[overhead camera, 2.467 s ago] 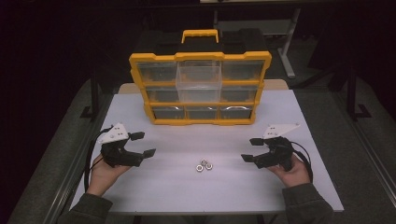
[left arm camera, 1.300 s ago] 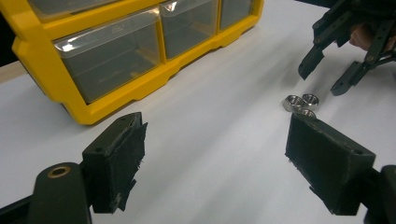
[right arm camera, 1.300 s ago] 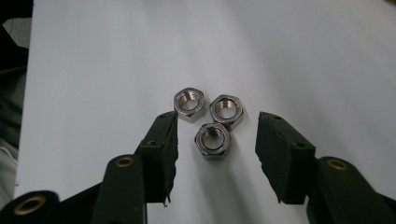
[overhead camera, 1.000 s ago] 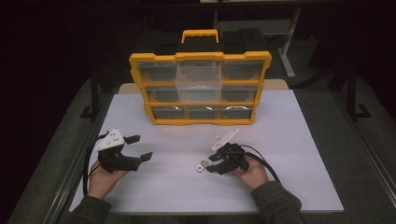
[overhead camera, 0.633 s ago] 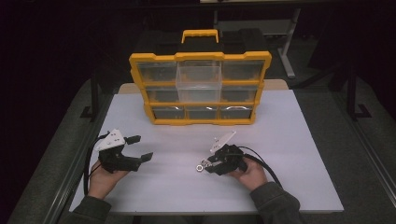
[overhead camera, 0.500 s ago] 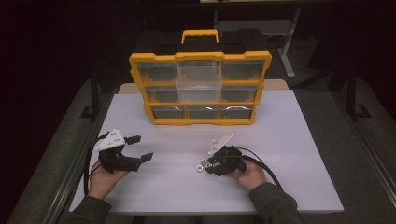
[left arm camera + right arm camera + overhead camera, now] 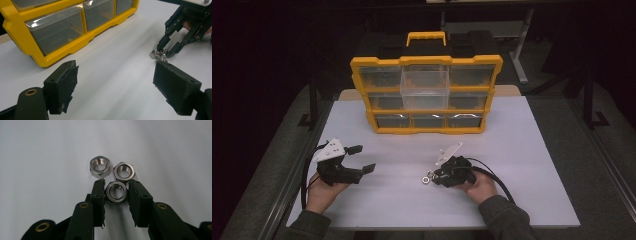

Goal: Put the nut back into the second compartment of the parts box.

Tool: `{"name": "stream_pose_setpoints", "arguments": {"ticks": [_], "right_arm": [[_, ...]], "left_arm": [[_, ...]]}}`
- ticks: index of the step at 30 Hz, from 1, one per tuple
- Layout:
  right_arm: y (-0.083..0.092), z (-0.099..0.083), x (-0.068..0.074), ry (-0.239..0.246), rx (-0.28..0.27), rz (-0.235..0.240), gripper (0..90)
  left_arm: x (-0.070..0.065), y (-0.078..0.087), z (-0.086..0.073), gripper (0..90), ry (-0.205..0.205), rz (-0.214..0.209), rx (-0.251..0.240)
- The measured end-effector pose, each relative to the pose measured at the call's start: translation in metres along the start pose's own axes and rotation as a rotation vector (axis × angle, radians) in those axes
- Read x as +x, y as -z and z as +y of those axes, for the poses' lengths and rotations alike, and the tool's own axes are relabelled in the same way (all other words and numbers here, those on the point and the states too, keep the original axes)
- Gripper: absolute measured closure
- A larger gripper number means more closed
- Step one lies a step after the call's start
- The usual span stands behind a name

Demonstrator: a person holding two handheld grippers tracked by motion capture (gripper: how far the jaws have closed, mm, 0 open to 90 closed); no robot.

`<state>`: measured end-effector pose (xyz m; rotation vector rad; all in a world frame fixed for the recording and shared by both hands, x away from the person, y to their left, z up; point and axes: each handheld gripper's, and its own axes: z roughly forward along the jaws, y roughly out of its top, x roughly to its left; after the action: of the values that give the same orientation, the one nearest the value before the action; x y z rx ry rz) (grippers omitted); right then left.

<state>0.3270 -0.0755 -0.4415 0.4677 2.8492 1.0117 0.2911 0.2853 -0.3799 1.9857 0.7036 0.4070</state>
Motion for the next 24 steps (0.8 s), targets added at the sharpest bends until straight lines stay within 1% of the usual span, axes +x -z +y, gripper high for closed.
{"name": "stream_pose_setpoints", "arguments": {"ticks": [3,4,5,7,8,9,11,13,14,15,16,18,19,22,24], "right_arm": [[0.0006,-0.0003,-0.0006,-0.006,0.002,0.005,65.8],[0.0004,-0.0007,-0.0018,-0.001,-0.003,0.008,65.8],[0.0010,-0.0009,-0.0018,-0.019,0.001,0.012,65.9],[0.0012,-0.0016,-0.0030,-0.022,-0.002,0.019,65.9],[0.0009,-0.0019,-0.0046,-0.012,-0.008,0.021,65.9],[0.0014,-0.0020,-0.0044,-0.029,-0.006,0.026,65.9],[0.0014,-0.0026,-0.0058,-0.027,-0.010,0.029,65.9],[0.0014,-0.0032,-0.0065,-0.041,-0.013,0.037,65.9],[0.0014,-0.0036,-0.0072,-0.041,-0.017,0.039,65.9],[0.0020,-0.0038,-0.0067,-0.060,-0.016,0.045,65.9],[0.0021,-0.0040,-0.0067,-0.067,-0.015,0.046,65.8],[0.0021,-0.0039,-0.0070,-0.058,-0.019,0.046,65.9],[0.0023,-0.0041,-0.0067,-0.066,-0.016,0.047,65.9],[0.0026,-0.0041,-0.0067,-0.057,-0.015,0.042,65.9],[0.0031,-0.0044,-0.0063,-0.064,-0.013,0.038,65.9]], "left_arm": [[-0.0009,-0.0005,0.0001,19.0,0.005,0.001,-0.009],[-0.0010,-0.0004,0.0001,19.0,0.005,0.001,-0.010],[-0.0009,-0.0003,0.0000,19.0,0.004,0.001,-0.010],[0.0001,0.0007,-0.0001,19.0,-0.001,0.002,-0.001],[0.0003,0.0006,-0.0003,19.0,0.006,0.002,-0.003],[0.0006,0.0006,-0.0004,19.0,0.005,0.002,-0.002],[0.0014,0.0011,-0.0005,19.0,0.001,0.003,0.004],[0.0016,0.0011,-0.0009,19.0,0.007,0.002,0.000],[0.0015,0.0009,-0.0012,19.0,0.011,-0.001,-0.001],[0.0014,0.0007,-0.0013,19.0,0.010,-0.003,0.001],[0.0014,0.0004,-0.0011,18.9,0.002,-0.002,0.004],[0.0009,-0.0002,-0.0009,18.9,0.004,-0.004,0.003],[0.0008,-0.0003,-0.0008,18.9,0.003,-0.005,0.003],[-0.0002,-0.0005,-0.0007,18.6,0.010,-0.003,-0.003],[-0.0005,-0.0006,-0.0005,18.6,0.011,-0.002,-0.007]]}}
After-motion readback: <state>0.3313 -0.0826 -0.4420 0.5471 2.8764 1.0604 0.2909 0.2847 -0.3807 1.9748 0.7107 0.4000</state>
